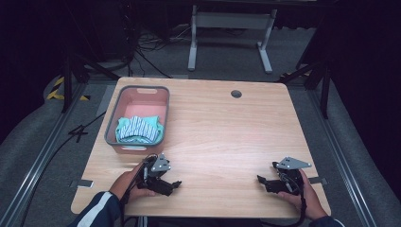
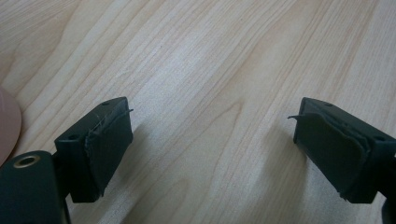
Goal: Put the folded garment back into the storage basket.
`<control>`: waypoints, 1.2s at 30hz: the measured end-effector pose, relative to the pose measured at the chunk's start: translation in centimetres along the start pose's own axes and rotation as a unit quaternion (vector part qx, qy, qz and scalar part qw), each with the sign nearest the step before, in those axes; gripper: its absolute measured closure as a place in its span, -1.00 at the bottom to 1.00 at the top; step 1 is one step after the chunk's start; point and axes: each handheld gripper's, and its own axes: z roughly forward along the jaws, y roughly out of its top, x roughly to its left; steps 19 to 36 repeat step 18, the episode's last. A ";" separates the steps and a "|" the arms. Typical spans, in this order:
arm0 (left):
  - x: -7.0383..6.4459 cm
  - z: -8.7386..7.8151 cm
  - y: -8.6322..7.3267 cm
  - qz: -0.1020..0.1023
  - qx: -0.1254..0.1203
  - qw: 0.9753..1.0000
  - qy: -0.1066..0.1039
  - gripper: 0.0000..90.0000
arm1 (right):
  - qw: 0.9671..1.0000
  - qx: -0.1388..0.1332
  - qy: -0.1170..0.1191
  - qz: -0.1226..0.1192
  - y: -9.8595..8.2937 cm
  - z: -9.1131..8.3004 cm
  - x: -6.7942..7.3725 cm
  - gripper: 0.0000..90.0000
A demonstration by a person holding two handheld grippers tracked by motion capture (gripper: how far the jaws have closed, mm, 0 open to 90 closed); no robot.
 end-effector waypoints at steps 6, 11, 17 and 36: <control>0.0 0.0 0.0 -0.001 0.000 1.000 0.000 -0.74 | 1.000 0.000 0.000 0.000 0.0 0.0 0.0 -0.66; 0.0 0.0 0.0 -0.002 0.000 1.000 0.001 -0.74 | 1.000 0.000 0.000 0.000 0.0 0.0 0.0 -0.66; -0.1 0.0 0.0 -0.003 0.000 1.000 0.001 -0.74 | 1.000 0.000 0.000 -0.001 0.0 0.0 0.0 -0.66; -0.1 0.0 0.0 -0.004 0.000 1.000 0.002 -0.74 | 1.000 0.000 0.000 0.000 0.0 0.0 0.0 -0.66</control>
